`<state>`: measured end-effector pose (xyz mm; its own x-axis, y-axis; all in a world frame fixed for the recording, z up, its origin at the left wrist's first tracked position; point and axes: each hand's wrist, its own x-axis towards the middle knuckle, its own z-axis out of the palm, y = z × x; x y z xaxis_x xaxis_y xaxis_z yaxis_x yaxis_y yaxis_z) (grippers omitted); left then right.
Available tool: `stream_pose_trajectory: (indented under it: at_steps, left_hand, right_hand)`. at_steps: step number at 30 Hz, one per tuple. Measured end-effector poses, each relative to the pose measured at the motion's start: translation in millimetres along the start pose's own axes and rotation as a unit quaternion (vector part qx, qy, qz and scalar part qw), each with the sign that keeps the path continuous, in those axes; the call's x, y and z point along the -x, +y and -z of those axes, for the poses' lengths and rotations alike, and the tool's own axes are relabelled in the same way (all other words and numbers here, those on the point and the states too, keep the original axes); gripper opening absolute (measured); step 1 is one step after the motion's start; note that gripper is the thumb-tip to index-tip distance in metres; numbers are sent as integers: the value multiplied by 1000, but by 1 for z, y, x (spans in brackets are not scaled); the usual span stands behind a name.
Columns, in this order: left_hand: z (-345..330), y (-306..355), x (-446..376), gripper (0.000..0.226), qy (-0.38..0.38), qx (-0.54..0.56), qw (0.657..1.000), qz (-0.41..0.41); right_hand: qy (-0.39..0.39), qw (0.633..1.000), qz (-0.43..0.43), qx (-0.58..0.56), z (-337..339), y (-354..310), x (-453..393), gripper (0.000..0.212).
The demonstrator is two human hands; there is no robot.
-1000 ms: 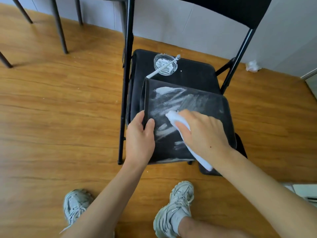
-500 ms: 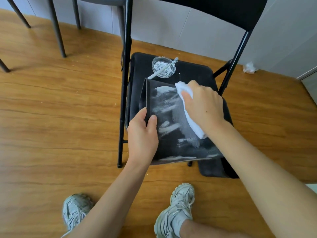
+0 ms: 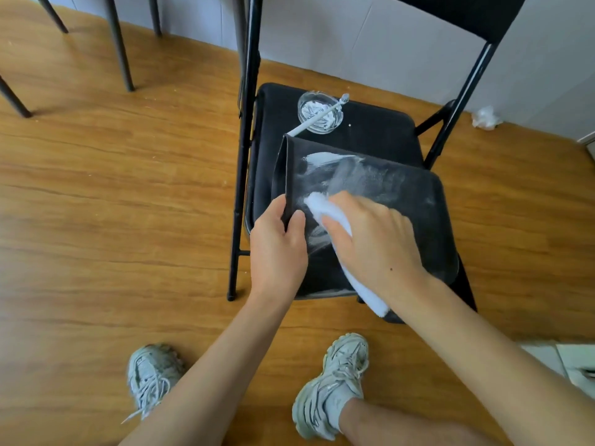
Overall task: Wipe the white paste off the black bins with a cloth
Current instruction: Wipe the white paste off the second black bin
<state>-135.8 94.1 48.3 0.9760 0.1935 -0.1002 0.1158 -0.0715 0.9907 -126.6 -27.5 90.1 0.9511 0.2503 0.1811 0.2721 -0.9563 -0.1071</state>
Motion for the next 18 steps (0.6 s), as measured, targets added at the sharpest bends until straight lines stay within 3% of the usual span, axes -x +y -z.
stream_pose_trajectory:
  at_steps: [2,7,10,13,16,18]
  left_hand:
    - [2,-2,-2,20,-9,-8,1000,-6]
    - [-1,2,-5,36,-16,-11,1000,0]
    - [0,0,-2,22,-9,-6,1000,3]
    - [1,0,-1,36,-11,-9,1000,1]
    - [2,-1,1,23,-14,-12,1000,-12]
    - [1,1,-2,28,-18,-9,1000,-12]
  right_hand:
    - [-7,1000,11,-23,0,-1,6,18]
    - [43,994,-91,32,-10,20,-59,25]
    - [41,997,-61,-13,-9,7,-25,24]
    - [7,997,-10,-74,-5,-10,15,29]
    - [19,998,-36,-41,-9,3,-17,26]
    - [28,997,-70,3,-9,10,-52,26]
